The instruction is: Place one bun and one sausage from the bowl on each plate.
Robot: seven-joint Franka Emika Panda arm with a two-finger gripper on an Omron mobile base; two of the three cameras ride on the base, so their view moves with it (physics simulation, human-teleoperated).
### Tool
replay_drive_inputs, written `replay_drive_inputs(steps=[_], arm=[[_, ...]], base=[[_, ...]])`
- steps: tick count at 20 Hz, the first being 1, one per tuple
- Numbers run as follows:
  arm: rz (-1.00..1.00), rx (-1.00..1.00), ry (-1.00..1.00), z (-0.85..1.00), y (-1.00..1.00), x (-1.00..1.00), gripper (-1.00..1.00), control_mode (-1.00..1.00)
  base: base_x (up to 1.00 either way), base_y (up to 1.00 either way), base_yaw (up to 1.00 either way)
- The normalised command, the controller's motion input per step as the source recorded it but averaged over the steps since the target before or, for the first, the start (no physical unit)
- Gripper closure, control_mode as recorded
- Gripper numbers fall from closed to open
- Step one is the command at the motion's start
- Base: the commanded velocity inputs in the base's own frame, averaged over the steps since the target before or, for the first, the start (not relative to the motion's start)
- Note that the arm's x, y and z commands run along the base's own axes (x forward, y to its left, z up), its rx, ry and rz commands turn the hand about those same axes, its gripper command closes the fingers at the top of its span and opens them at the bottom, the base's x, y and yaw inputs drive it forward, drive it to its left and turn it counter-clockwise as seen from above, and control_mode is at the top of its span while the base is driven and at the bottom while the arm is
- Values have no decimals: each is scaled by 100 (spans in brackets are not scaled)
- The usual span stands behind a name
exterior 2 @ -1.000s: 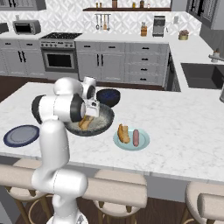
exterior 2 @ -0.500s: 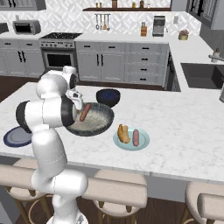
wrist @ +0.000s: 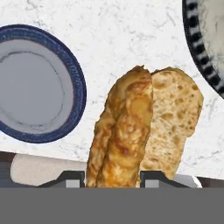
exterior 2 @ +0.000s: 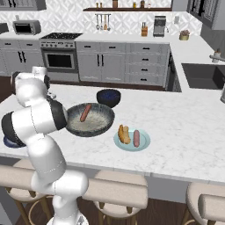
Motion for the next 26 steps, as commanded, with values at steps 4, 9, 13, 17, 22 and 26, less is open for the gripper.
replay_drive_inputs(steps=[4, 9, 13, 17, 22, 26], arm=[[9, -8, 2, -18, 100, 4, 100, -100], [9, -8, 9, -29, 100, 19, 100, -100], [1, -4, 3, -47, 31, 28, 100, -100], [0, -1, 3, -61, 1, 17, 100, -100], [0, 0, 0, -70, 11, 0, 100, -100], [0, 0, -4, -21, 4, 0, 100, -100]], base=[[0, 0, 0], [0, 0, 0], [0, 0, 0], [0, 0, 0], [0, 0, 0], [0, 0, 0]])
